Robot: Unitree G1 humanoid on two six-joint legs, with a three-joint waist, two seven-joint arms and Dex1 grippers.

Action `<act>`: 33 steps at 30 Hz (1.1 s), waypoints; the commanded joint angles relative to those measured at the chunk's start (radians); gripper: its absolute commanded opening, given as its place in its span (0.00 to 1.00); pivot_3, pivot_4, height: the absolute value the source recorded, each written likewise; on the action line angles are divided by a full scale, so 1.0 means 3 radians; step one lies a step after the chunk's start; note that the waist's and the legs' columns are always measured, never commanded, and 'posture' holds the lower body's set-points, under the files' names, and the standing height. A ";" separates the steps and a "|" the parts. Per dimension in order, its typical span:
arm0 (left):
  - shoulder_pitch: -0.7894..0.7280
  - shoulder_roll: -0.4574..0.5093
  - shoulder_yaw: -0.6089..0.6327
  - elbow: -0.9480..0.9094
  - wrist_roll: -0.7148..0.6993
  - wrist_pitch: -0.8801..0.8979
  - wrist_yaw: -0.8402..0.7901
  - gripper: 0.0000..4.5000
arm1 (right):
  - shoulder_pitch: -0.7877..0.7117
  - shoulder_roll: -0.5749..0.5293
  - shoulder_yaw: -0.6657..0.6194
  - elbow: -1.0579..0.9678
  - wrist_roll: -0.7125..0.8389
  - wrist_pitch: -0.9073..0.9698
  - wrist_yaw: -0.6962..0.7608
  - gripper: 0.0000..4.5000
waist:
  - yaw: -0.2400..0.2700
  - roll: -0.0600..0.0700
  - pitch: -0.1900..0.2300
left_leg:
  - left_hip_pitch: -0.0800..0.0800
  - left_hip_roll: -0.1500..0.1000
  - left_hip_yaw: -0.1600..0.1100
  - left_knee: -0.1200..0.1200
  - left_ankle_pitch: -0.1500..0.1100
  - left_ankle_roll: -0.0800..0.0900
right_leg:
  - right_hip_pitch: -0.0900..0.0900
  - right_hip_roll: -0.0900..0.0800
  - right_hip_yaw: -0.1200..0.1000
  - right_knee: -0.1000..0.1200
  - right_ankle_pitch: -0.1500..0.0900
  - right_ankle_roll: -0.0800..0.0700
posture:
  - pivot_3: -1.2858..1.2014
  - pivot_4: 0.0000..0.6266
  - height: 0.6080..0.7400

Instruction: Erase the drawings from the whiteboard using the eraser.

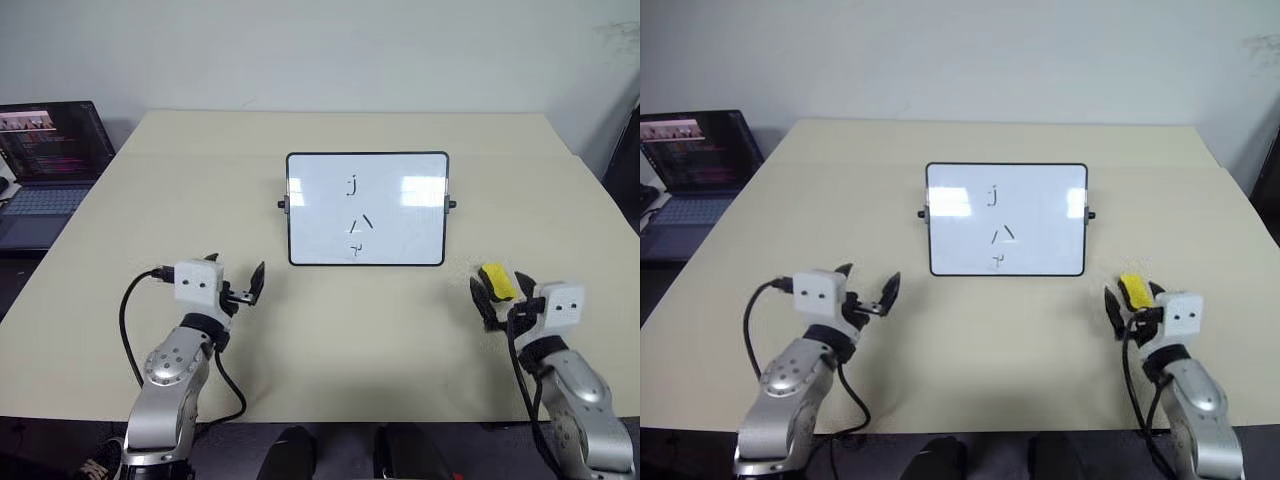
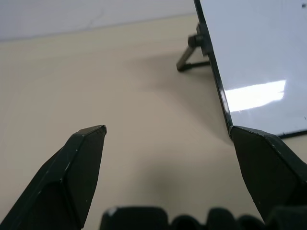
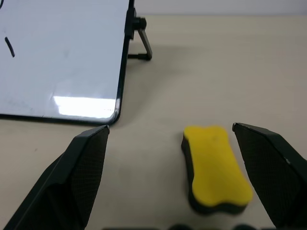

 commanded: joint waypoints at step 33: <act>-0.1388 0.1261 -0.0517 0.0282 -0.0838 0.0158 -0.2393 1.00 | -0.0622 -0.0474 -0.0161 -0.0403 0.0364 0.1336 0.0004 1.00 | -0.0063 0.0005 0.0002 | -0.0003 -0.0004 0.0005 0.0003 -0.0004 0.0008 | -0.0001 0.0018 0.0001 -0.0003 0.0003 -0.0001 | 0.52 0.24 1.00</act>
